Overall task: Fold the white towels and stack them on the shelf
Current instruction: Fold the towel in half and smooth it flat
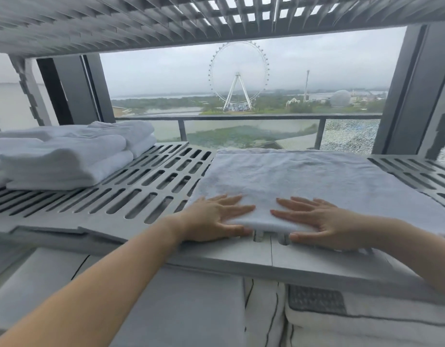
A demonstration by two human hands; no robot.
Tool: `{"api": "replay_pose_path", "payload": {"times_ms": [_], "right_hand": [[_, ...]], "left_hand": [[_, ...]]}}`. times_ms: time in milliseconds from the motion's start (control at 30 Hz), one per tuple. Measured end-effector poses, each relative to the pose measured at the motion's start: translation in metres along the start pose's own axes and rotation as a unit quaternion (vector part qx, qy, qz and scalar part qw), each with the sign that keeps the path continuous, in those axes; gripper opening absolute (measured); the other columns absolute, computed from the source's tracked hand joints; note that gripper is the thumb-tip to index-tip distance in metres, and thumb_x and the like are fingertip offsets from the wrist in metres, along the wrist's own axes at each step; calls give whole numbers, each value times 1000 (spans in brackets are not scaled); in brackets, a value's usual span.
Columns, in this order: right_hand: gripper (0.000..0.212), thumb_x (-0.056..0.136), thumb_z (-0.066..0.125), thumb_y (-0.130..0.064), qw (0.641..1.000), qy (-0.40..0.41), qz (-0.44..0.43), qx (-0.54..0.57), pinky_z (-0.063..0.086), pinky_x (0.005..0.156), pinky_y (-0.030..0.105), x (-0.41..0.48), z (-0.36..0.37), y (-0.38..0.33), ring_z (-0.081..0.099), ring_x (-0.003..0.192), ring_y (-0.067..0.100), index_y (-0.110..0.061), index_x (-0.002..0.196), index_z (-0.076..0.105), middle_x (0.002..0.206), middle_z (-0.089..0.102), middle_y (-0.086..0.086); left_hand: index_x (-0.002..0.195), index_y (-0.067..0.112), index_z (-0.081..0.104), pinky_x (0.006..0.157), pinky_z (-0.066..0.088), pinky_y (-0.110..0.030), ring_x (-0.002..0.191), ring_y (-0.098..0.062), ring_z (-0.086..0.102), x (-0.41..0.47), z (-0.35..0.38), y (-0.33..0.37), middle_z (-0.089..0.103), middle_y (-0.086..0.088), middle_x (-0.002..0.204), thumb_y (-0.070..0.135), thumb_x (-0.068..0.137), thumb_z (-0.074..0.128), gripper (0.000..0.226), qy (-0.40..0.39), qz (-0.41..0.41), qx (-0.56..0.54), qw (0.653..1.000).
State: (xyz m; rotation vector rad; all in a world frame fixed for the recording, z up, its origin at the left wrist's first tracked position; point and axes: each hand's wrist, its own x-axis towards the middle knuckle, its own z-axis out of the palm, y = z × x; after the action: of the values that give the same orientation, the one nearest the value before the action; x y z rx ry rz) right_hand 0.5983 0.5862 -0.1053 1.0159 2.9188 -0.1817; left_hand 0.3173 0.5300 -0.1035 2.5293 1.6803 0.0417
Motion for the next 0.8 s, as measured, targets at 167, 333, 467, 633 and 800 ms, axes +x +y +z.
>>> {"api": "replay_pose_path", "payload": {"times_ms": [167,333,467,633,800], "right_hand": [[63,64,3,-89,996,-8,87,-3,-8,111,27,-42,-2,16,-15,136,-4,-70,123,-13,147,-16,-29],[44,97,8,-43,992,12,103,73,-8,113,42,-26,-5,-17,-7,140,4,-44,141,1,154,-4,-13],[48,99,12,-39,994,28,96,46,-9,112,34,-14,7,-31,-6,139,0,-33,145,2,153,-4,-16],[50,99,13,-37,982,33,180,47,-6,110,26,-58,9,6,-6,138,0,-27,146,-2,155,-7,-11],[57,95,37,-35,977,107,164,80,6,110,22,-68,6,-1,12,141,11,-15,145,19,155,14,-1]], "left_hand": [[135,61,-2,114,-7,-50,142,-9,-11,-5,-2,-1,-9,15,155,85,69,3,71,-50,-14,-14,999],[143,45,3,108,-11,-60,142,-12,-13,17,-6,38,-5,12,156,65,88,5,59,-27,-41,-53,997],[146,28,-5,112,-4,-48,142,-10,-9,28,20,73,-9,8,156,43,99,11,52,9,46,10,999],[146,28,-2,115,-6,-37,138,2,-5,21,11,71,-5,12,156,64,89,3,68,-37,-39,-87,995],[142,20,32,113,19,-33,139,-16,25,39,6,125,25,6,153,59,88,40,68,28,-19,-45,998]]}}
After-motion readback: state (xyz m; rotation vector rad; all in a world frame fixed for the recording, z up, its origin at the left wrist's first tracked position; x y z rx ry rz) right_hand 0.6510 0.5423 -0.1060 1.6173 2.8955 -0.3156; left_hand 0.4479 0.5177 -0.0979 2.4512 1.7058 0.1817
